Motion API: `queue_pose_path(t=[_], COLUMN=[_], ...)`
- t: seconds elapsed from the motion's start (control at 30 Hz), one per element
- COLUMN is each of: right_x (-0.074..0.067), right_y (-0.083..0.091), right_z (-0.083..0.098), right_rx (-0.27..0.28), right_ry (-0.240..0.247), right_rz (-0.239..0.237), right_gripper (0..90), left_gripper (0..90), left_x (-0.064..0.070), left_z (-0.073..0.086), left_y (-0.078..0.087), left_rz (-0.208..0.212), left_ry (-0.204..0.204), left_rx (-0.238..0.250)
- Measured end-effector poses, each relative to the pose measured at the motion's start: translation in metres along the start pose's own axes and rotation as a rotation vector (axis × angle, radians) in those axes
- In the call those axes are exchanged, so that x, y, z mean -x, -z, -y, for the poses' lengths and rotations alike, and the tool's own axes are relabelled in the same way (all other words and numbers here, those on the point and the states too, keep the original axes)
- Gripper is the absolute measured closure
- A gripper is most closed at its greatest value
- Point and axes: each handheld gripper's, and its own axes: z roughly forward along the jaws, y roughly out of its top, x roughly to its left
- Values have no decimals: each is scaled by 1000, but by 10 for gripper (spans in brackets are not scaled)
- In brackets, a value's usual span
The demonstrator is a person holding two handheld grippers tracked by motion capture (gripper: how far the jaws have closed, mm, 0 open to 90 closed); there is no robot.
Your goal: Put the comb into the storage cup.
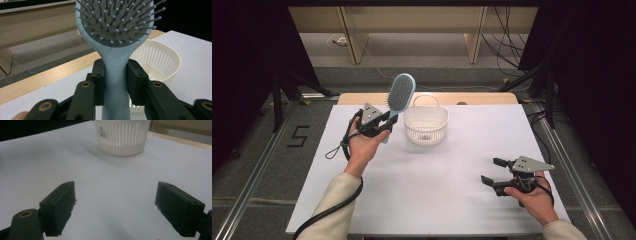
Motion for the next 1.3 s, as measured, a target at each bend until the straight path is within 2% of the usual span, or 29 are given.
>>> queue_pose_path(t=[0.5,1.3], right_x=[0,0], right_y=[0,0], right_z=[0,0], right_rx=[2,2], right_ry=[4,-3], right_rz=[-1,-1], right_gripper=[174,174], left_gripper=[698,699], left_x=[3,8], left_z=[-3,-20], left_y=[-6,-13], left_rz=[12,41], left_ry=[3,-6], left_rx=[12,22])
